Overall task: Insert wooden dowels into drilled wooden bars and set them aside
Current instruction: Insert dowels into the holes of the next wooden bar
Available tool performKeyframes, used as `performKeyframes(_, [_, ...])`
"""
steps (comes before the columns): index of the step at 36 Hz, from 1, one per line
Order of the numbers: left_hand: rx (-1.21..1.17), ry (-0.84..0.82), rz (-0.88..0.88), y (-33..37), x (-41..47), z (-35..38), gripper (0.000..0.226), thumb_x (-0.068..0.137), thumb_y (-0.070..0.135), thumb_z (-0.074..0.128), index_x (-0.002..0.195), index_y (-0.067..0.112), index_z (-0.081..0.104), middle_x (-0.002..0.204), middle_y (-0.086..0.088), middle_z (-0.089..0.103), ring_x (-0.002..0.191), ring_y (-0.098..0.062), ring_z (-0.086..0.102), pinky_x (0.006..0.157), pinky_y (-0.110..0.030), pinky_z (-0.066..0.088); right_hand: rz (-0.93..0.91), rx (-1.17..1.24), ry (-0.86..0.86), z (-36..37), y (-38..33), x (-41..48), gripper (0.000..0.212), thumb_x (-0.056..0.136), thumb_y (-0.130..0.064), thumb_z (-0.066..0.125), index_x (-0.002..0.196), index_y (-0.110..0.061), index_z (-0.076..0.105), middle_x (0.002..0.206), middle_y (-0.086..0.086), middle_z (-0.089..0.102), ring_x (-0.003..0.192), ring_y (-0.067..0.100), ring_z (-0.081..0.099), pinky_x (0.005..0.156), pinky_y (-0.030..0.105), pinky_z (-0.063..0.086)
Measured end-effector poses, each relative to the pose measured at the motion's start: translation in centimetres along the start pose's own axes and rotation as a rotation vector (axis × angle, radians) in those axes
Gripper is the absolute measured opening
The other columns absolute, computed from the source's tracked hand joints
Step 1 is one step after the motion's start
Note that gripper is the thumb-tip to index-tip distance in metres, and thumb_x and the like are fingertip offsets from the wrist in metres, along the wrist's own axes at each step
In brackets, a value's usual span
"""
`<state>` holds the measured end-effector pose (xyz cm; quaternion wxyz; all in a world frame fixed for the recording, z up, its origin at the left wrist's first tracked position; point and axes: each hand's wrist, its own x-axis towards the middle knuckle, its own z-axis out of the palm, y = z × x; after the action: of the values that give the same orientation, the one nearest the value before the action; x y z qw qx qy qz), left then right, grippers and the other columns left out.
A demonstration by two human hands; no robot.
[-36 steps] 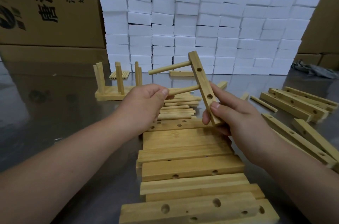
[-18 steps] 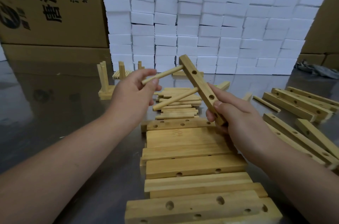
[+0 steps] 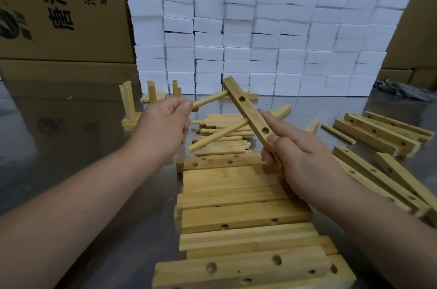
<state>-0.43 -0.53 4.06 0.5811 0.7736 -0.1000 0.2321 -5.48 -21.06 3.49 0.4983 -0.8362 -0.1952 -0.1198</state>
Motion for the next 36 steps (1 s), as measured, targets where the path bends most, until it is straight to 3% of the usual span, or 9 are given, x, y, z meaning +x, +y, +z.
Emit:
performKeyframes(6, [-0.029,-0.023,-0.014,0.1,0.3,-0.3,0.028,0.098,0.032,0.038,0.091,0.022,0.062,0.048,0.011,0.052,0.043,0.0,0.047,0.047,-0.012,0.043,-0.021,0.052,0.038,0.2,0.0,0.0,0.042,0.097,-0.025,0.031,0.119,-0.058,0.043,0.066,-0.014,0.054,0.051,-0.002,0.044,0.045,0.012,0.036])
performKeyframes(11, [-0.039,0.011,-0.111,-0.7,0.5,-0.7,0.029,0.1,0.029,0.032,0.099,0.026,0.061,0.058,0.011,0.061,0.05,0.002,0.053,0.05,-0.011,0.045,0.056,0.223,0.216,-0.3,0.5,0.7,0.04,0.1,-0.022,0.031,0.133,-0.04,0.047,0.067,-0.01,0.053,0.05,0.0,0.04,0.049,0.017,0.035])
performKeyframes(14, [0.014,-0.024,-0.108,-0.9,0.2,-0.1,0.021,0.098,0.029,0.038,0.101,0.031,0.058,0.068,0.014,0.064,0.058,0.0,0.057,0.056,-0.017,0.046,0.116,0.279,0.23,-0.2,0.8,0.8,0.038,0.1,-0.021,0.033,0.124,-0.045,0.051,0.063,-0.01,0.053,0.048,-0.001,0.04,0.047,0.016,0.036])
performKeyframes(17, [0.213,-0.134,-0.079,-1.6,-0.3,0.6,0.021,0.096,0.026,0.044,0.112,0.03,0.058,0.086,0.013,0.06,0.076,-0.001,0.056,0.061,-0.017,0.039,0.134,0.251,0.209,0.4,0.9,0.8,0.038,0.1,-0.023,0.034,0.108,-0.056,0.049,0.063,-0.011,0.053,0.048,-0.001,0.041,0.055,0.024,0.035])
performKeyframes(19, [0.322,-0.147,-0.084,-2.0,-0.2,0.5,0.021,0.095,0.024,0.046,0.109,0.028,0.06,0.09,0.015,0.059,0.079,0.0,0.053,0.059,-0.016,0.035,0.13,0.243,0.209,0.5,0.8,0.9,0.037,0.1,-0.023,0.033,0.103,-0.056,0.05,0.063,-0.012,0.053,0.048,0.0,0.041,0.056,0.026,0.034])
performKeyframes(22, [0.458,-0.165,-0.102,-2.4,0.5,-0.3,0.022,0.094,0.025,0.049,0.108,0.031,0.064,0.098,0.017,0.06,0.075,0.0,0.051,0.057,-0.015,0.035,0.154,0.276,0.246,0.3,0.8,1.0,0.038,0.1,-0.02,0.033,0.121,-0.045,0.051,0.06,-0.013,0.053,0.045,-0.001,0.04,0.047,0.017,0.037])
performKeyframes(26, [0.79,-0.342,-0.187,-2.9,0.9,-1.0,0.02,0.09,0.036,0.053,0.104,0.033,0.068,0.084,0.017,0.06,0.076,-0.004,0.052,0.056,-0.022,0.038,0.178,0.268,0.261,0.1,0.9,1.1,0.037,0.099,-0.02,0.034,0.126,-0.04,0.05,0.058,-0.013,0.053,0.045,-0.002,0.04,0.048,0.017,0.035])
performKeyframes(30, [0.754,-0.355,-0.306,-3.0,1.2,-1.2,0.015,0.085,0.041,0.061,0.081,0.031,0.071,0.079,0.007,0.063,0.073,-0.01,0.054,0.054,-0.023,0.038,0.172,0.255,0.257,0.3,0.9,1.0,0.035,0.099,-0.022,0.036,0.122,-0.045,0.048,0.063,-0.01,0.053,0.051,0.005,0.04,0.057,0.027,0.032])
performKeyframes(36, [0.693,-0.334,-0.383,-2.9,1.6,-1.2,0.013,0.079,0.038,0.07,0.07,0.028,0.071,0.075,0.002,0.064,0.074,-0.013,0.054,0.052,-0.024,0.035,0.186,0.243,0.247,0.3,0.9,1.0,0.035,0.099,-0.024,0.036,0.125,-0.044,0.048,0.065,-0.01,0.053,0.049,0.002,0.04,0.055,0.026,0.032])
